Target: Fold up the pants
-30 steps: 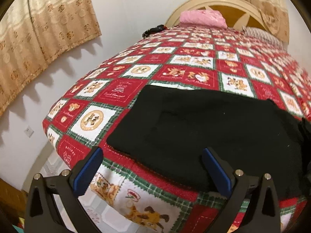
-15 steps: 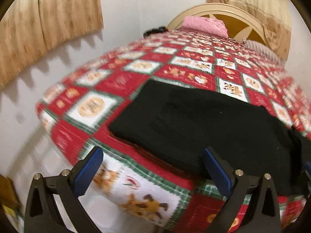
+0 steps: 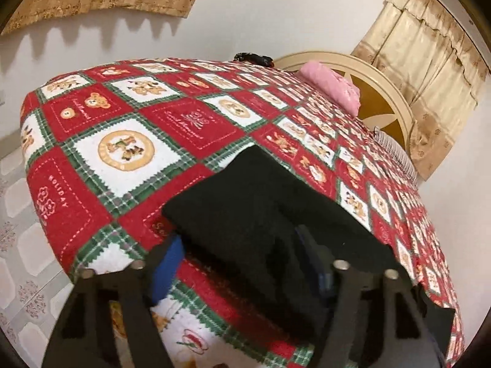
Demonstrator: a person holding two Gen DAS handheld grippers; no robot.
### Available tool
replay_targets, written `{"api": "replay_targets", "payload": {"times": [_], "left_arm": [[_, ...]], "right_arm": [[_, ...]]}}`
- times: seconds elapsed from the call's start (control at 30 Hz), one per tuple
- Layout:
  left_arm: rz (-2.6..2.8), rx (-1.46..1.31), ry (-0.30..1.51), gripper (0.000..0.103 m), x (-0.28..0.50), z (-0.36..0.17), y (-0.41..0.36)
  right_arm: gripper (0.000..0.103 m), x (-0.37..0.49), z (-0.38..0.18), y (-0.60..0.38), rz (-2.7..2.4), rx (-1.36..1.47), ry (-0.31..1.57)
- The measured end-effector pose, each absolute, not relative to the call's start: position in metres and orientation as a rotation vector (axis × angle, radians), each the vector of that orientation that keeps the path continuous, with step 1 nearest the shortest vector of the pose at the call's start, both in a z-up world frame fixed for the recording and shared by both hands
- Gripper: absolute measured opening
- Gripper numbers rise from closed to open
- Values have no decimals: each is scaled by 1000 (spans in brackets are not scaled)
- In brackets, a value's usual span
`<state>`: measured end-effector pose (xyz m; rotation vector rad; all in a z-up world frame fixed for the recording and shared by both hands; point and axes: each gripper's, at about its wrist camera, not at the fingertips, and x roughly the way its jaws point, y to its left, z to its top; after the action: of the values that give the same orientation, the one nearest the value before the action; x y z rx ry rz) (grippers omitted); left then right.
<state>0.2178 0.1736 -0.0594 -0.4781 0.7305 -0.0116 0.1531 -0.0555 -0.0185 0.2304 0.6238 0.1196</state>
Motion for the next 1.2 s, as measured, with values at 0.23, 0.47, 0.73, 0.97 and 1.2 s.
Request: {"api": "replay_targets", "payload": {"times": [0.23,0.47,0.73,0.97,1.2], "left_arm": [[-28,-501,717,57,221,-60,177],[-39,-452,711,20,226,-52,168],[-175,-318,572,20,205,0,126],[-436,-144,465,20,174,50,45],[-701,-20,446,20,152,59,-55]], "right_arm": [[51,154,-22,-60,117,260,635],[51,150,-19,-78,48,295,611],[51,128,-14,-139,-172,341,564],[51,105,-16,-203,-296,469,545],[51,77,-8,-238,-374,502,508]]}}
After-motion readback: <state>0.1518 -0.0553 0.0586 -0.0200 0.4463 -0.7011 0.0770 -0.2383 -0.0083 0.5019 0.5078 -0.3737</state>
